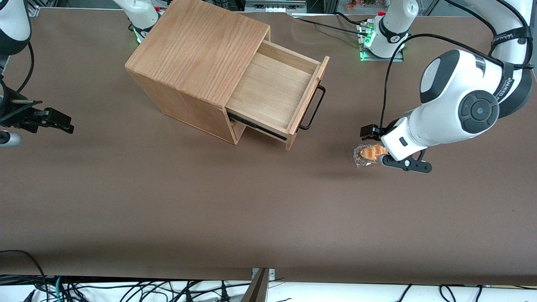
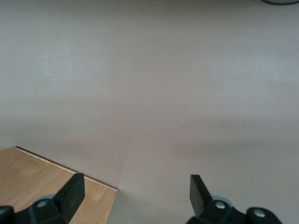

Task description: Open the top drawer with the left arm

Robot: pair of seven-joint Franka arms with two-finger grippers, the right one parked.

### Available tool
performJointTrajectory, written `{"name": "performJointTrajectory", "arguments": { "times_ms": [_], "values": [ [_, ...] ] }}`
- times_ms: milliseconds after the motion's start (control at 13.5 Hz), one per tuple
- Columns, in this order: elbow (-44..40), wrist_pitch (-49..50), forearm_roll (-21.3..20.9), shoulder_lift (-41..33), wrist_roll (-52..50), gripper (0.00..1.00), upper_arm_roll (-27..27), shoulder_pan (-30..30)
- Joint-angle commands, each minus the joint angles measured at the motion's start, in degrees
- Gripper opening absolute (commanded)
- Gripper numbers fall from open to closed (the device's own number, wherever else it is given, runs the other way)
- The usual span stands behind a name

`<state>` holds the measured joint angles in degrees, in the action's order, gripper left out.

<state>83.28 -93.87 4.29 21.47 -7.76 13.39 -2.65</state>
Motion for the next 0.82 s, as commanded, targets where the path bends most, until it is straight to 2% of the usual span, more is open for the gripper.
{"name": "performJointTrajectory", "arguments": {
  "times_ms": [0,297,445,742],
  "values": [
    [-0.7,1.1,-1.7,-0.8,0.5,1.00,-3.2,0.0],
    [-2.7,1.5,-6.2,-0.8,1.2,1.00,-5.7,0.3],
    [-2.6,1.5,-6.6,-1.3,3.8,1.00,-6.5,0.4],
    [-2.2,1.4,-6.4,-1.3,7.7,1.00,-11.8,-1.0]
  ]
}}
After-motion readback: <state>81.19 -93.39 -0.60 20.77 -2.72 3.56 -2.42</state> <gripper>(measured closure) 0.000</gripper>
